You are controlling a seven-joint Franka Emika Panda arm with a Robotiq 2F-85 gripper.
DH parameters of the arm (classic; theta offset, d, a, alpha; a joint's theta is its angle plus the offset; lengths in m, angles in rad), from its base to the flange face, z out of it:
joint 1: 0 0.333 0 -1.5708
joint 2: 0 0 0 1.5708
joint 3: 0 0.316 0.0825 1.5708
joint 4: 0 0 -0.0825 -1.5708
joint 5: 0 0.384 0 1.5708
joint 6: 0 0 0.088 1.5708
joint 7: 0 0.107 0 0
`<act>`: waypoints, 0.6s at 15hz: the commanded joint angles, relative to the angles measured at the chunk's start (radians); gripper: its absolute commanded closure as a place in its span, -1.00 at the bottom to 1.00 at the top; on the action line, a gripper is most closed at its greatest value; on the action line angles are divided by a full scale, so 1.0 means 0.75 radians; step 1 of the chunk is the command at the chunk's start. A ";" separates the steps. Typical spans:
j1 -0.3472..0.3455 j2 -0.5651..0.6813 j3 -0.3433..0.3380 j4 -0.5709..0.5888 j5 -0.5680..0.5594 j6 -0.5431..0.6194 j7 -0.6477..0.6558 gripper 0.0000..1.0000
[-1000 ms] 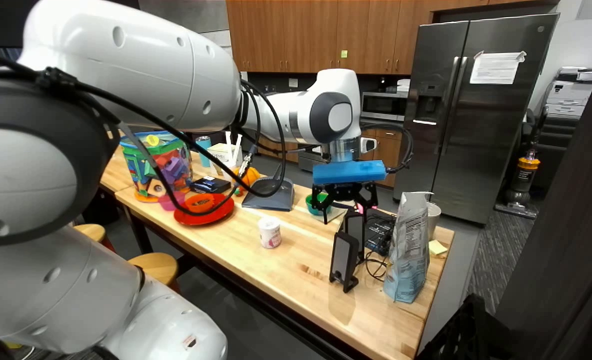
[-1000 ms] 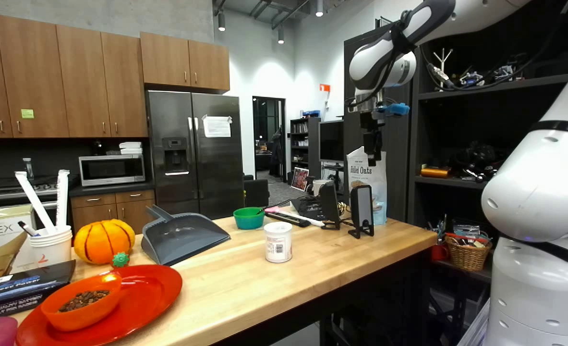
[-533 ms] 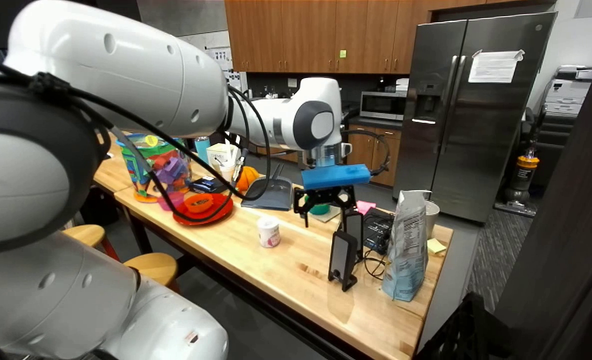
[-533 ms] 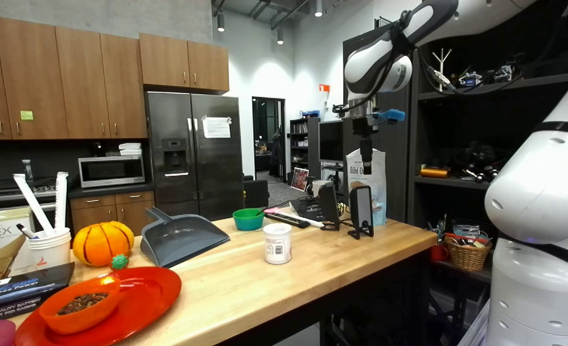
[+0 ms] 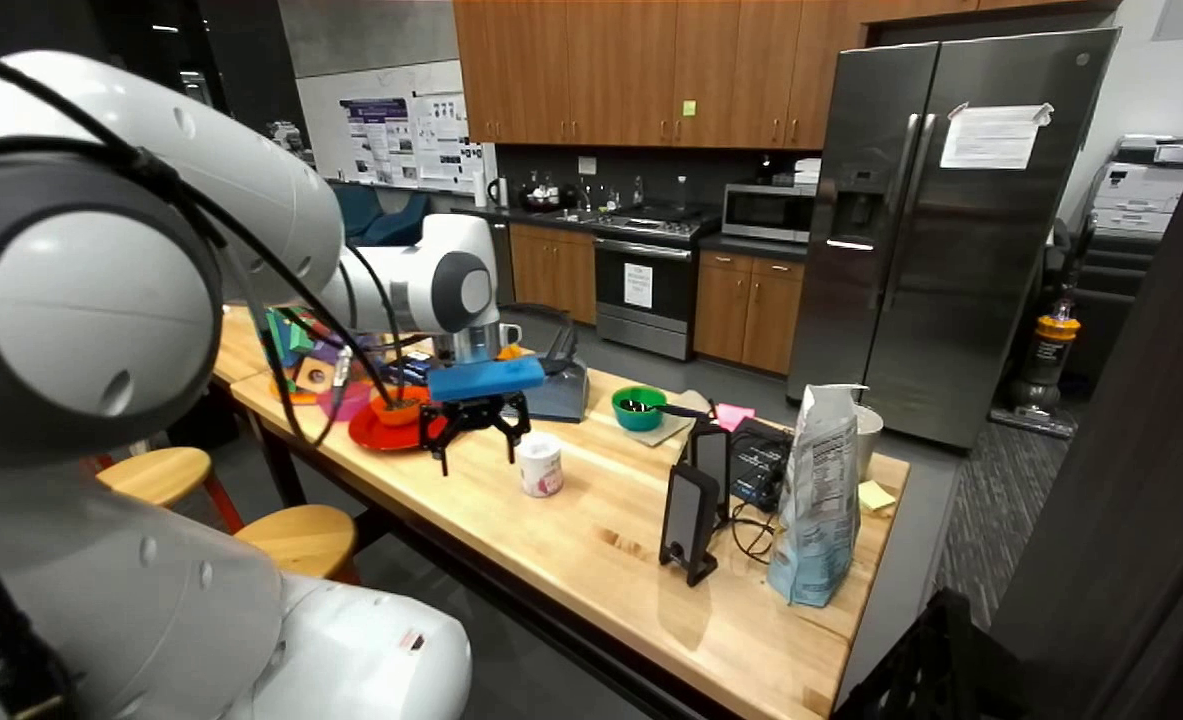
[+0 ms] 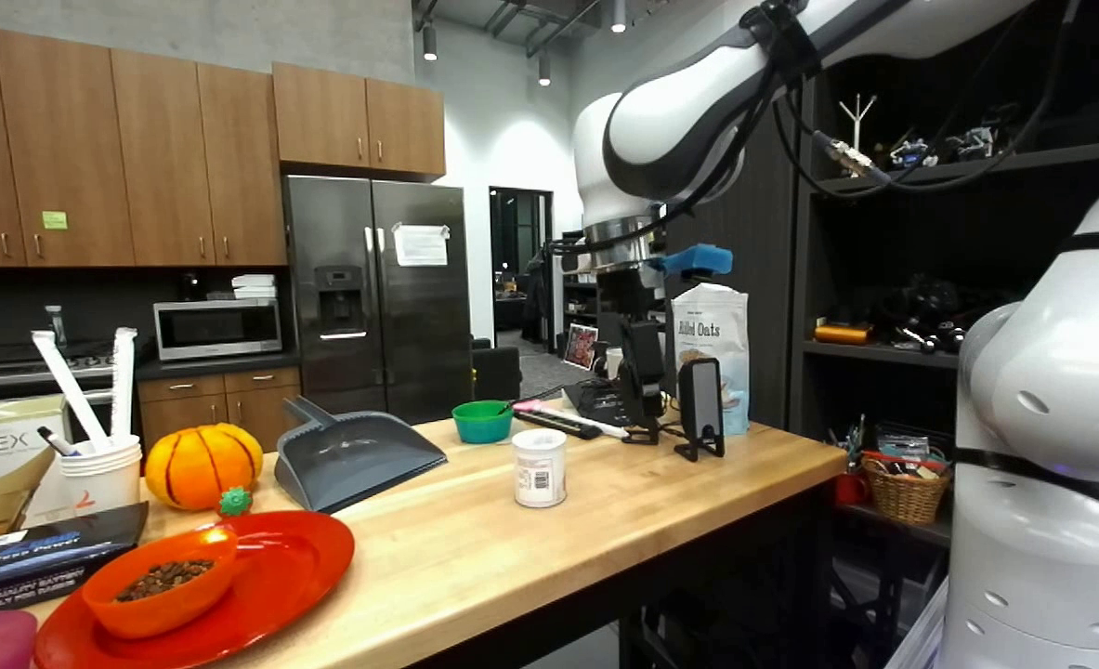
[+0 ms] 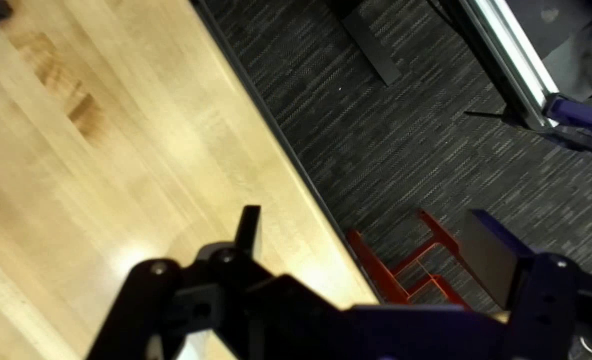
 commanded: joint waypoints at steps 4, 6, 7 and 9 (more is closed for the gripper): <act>0.090 0.083 0.116 -0.052 -0.055 0.186 0.200 -1.00; 0.071 0.118 0.128 -0.059 -0.093 0.250 0.257 -1.00; 0.060 0.135 0.131 -0.062 -0.113 0.278 0.295 -1.00; 0.033 0.170 0.140 -0.057 -0.166 0.301 0.387 -1.00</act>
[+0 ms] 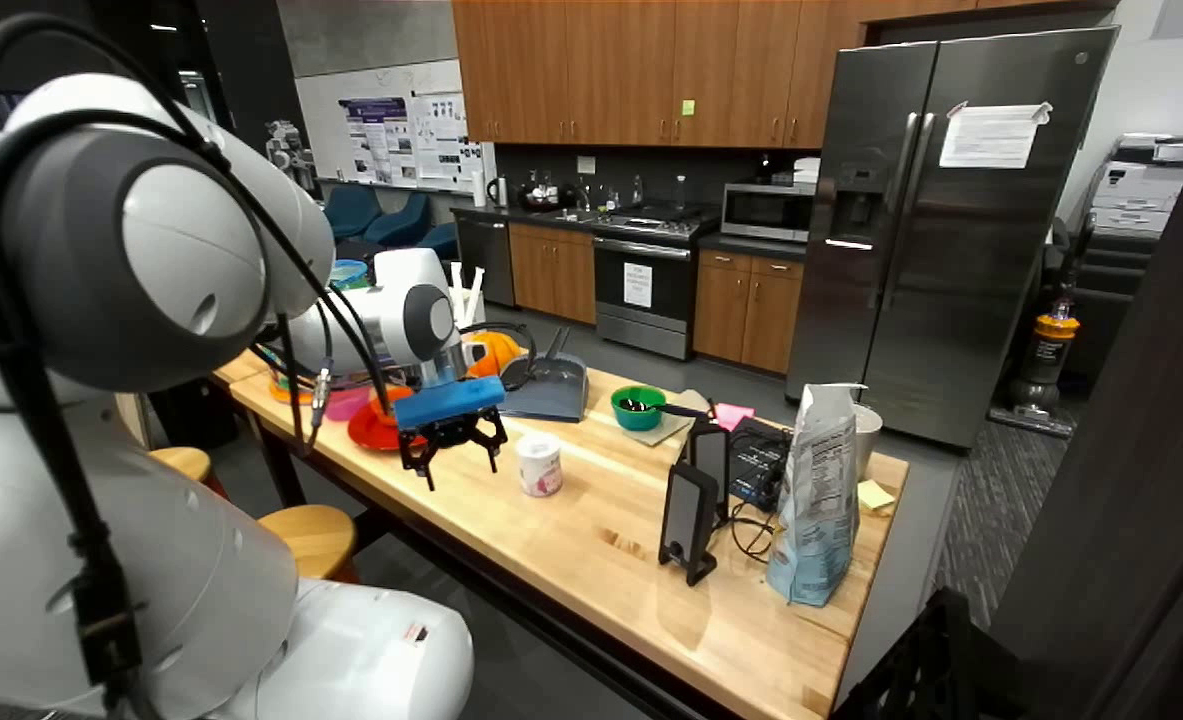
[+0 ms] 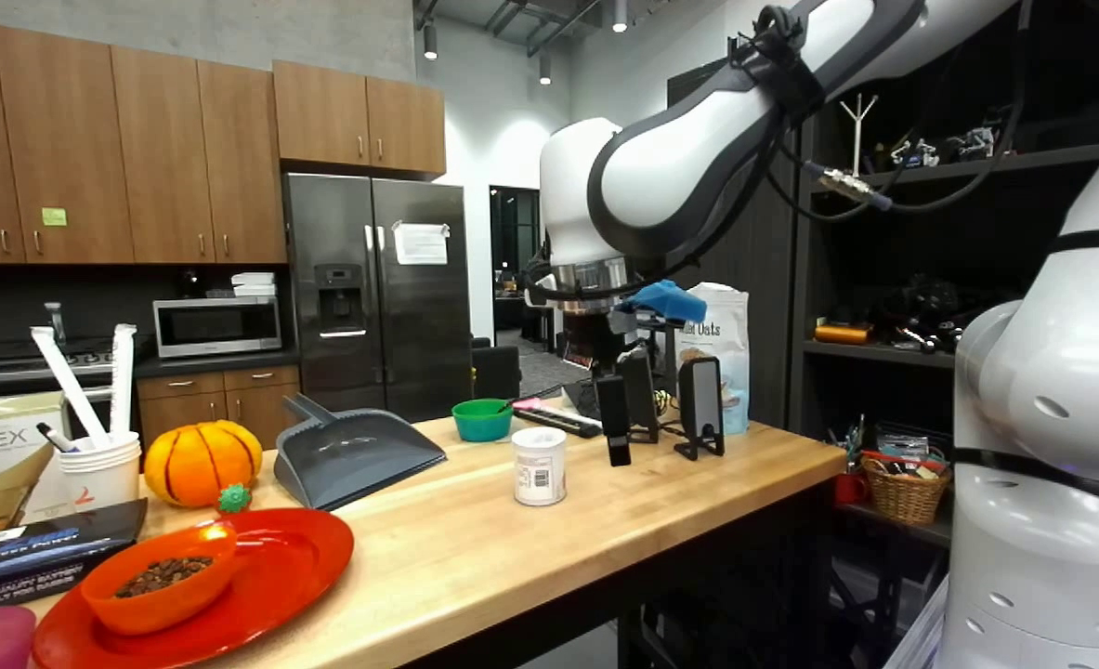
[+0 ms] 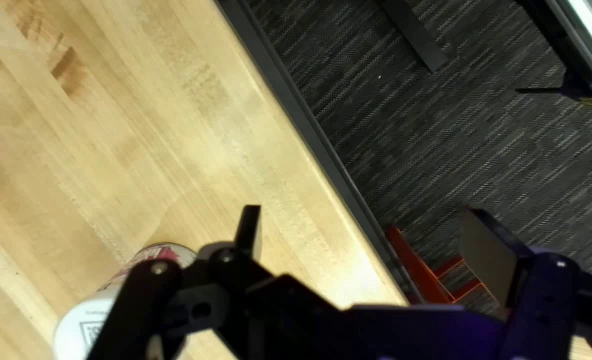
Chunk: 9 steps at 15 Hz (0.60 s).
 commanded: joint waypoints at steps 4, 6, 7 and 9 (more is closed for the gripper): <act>-0.102 0.131 0.022 0.027 -0.122 0.055 0.319 -1.00; -0.115 0.173 0.013 0.040 -0.101 0.062 0.366 -1.00; -0.123 0.192 0.013 0.042 -0.103 0.078 0.386 -1.00; -0.133 0.232 0.012 0.055 -0.098 0.094 0.417 -1.00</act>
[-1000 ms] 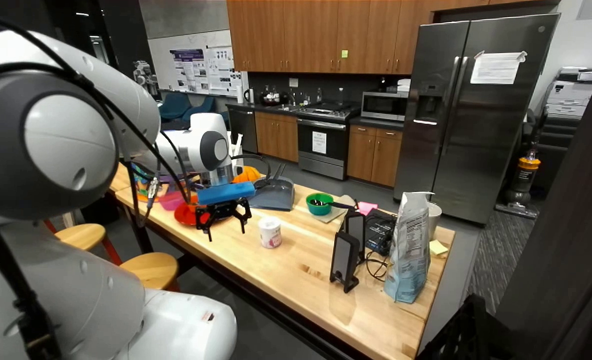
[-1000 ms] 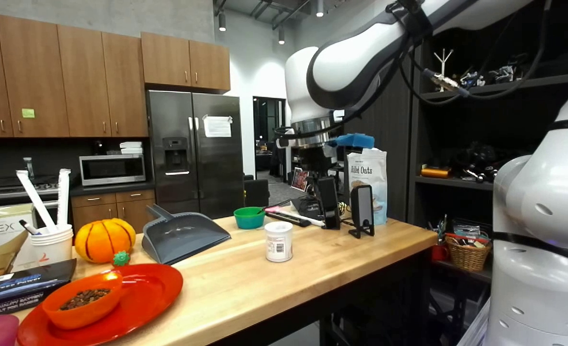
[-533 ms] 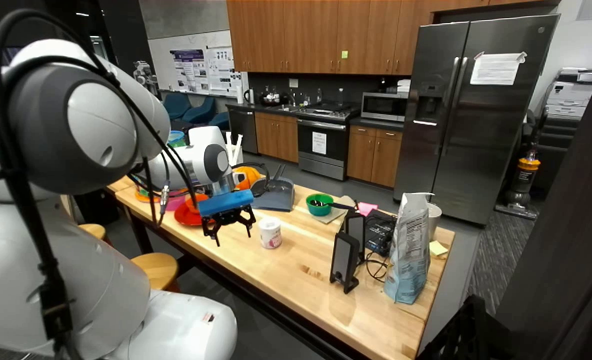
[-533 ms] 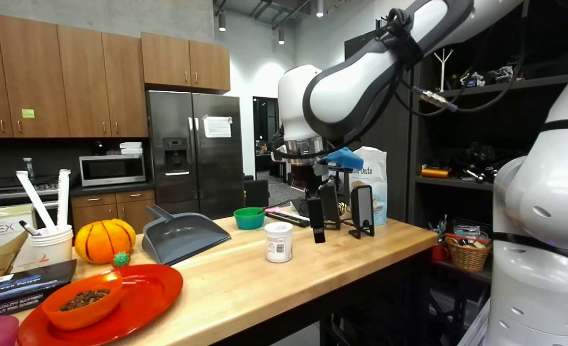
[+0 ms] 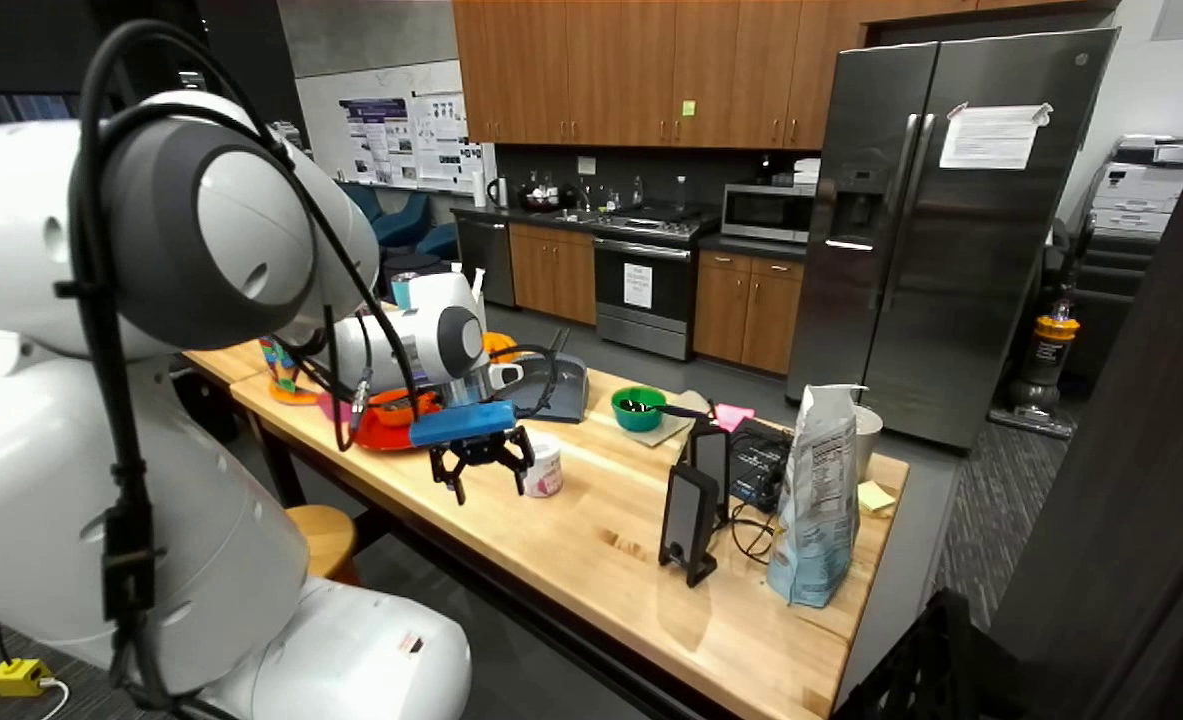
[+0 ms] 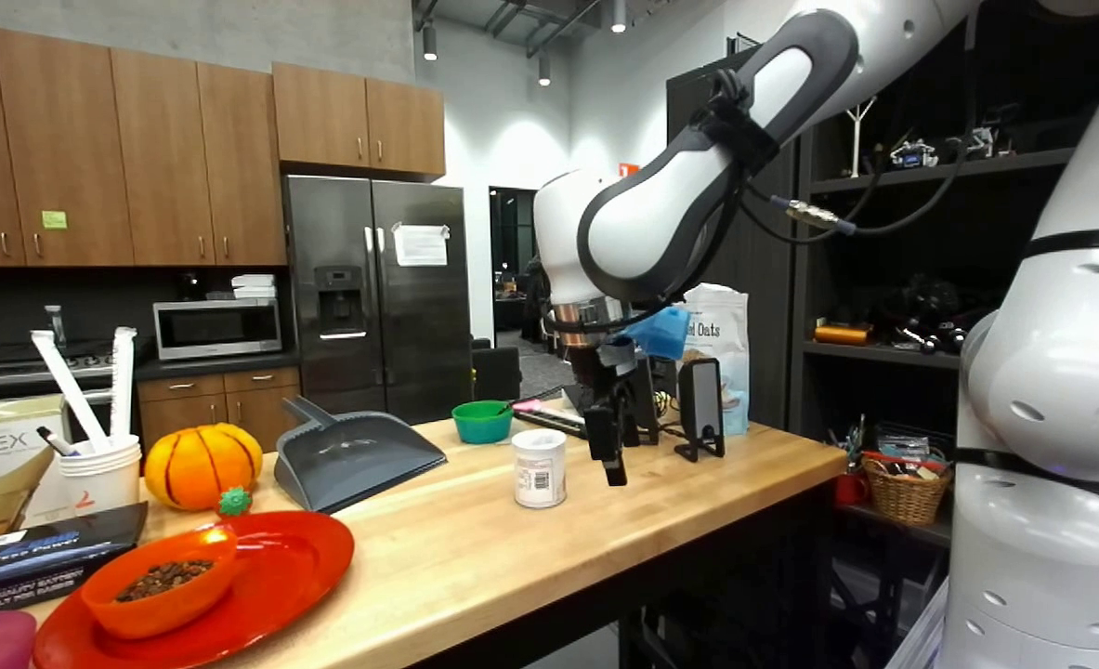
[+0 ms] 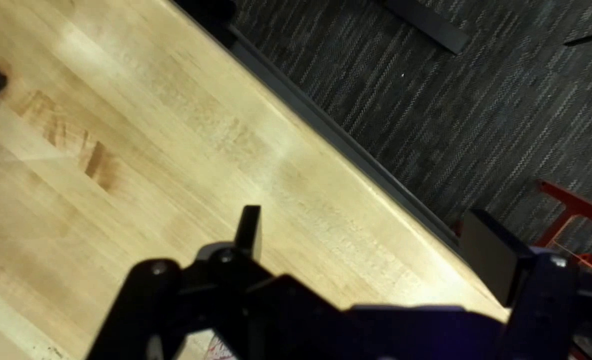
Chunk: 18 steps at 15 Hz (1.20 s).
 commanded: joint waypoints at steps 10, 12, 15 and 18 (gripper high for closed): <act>-0.072 0.258 0.000 0.132 -0.094 0.199 0.139 -1.00; -0.089 0.284 0.001 0.153 -0.174 0.228 0.175 -1.00; -0.107 0.322 -0.008 0.179 -0.266 0.263 0.210 -1.00; -0.108 0.350 -0.022 0.190 -0.259 0.299 0.191 -1.00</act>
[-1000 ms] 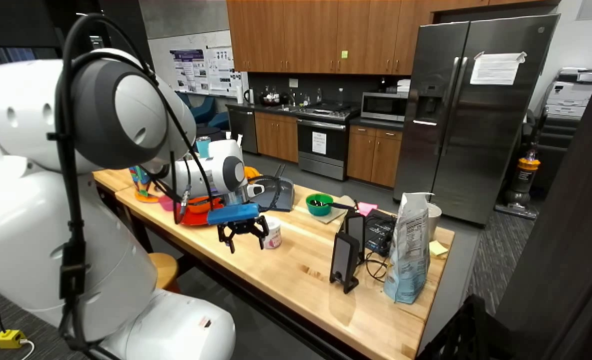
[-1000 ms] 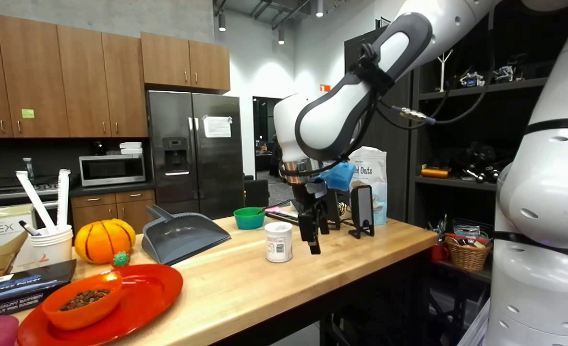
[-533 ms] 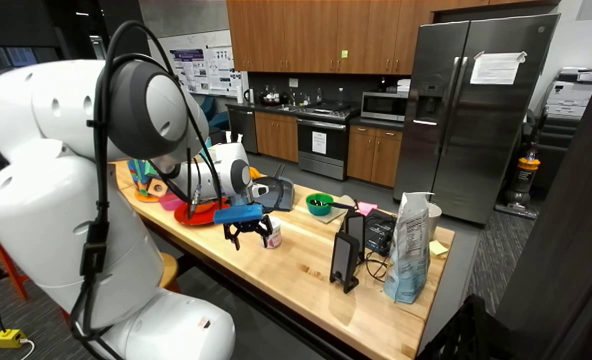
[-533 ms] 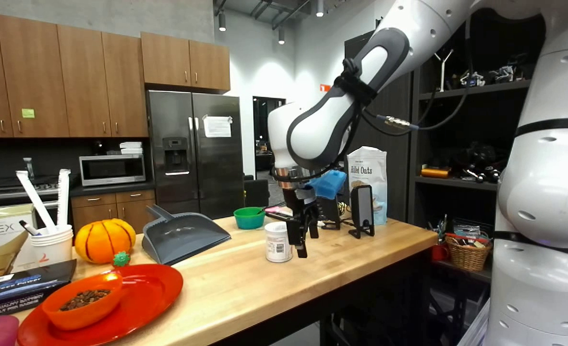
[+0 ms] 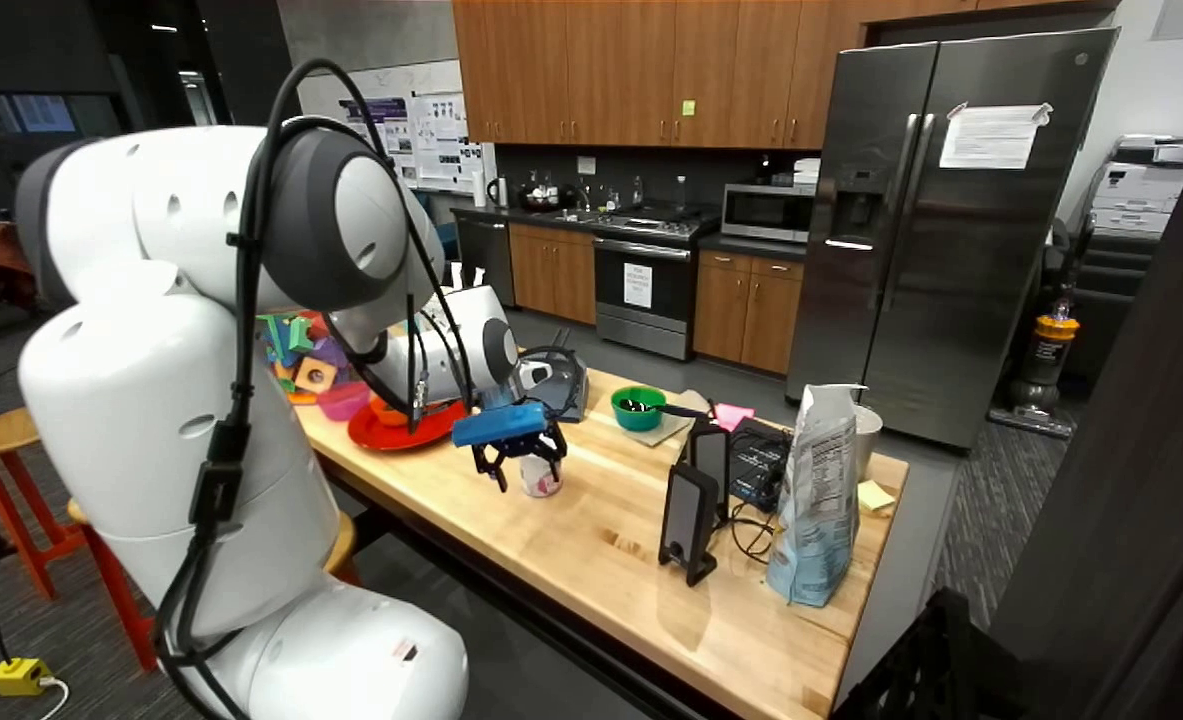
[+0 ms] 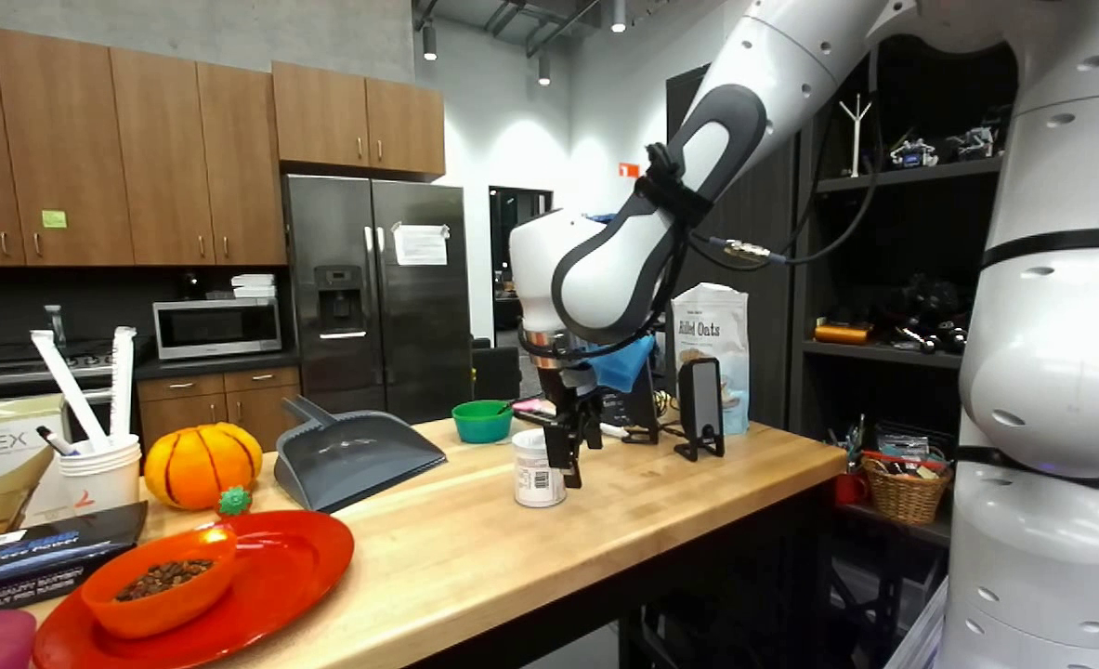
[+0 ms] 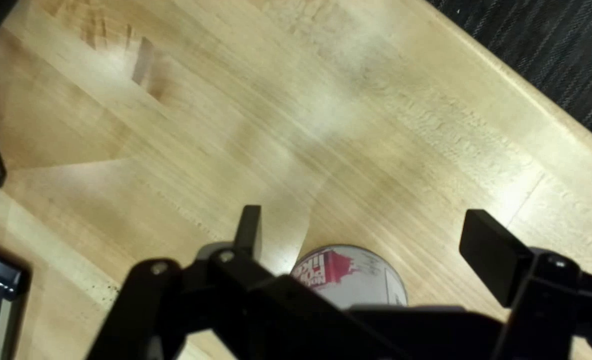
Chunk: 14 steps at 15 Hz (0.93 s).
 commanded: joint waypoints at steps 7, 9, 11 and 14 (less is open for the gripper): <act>-0.010 0.100 -0.042 0.052 0.053 0.174 -0.052 -1.00; -0.006 0.116 -0.043 0.066 0.075 0.211 -0.080 -1.00; 0.000 0.128 -0.038 0.086 0.083 0.233 -0.099 -1.00; 0.010 0.145 -0.029 0.124 0.091 0.257 -0.127 -1.00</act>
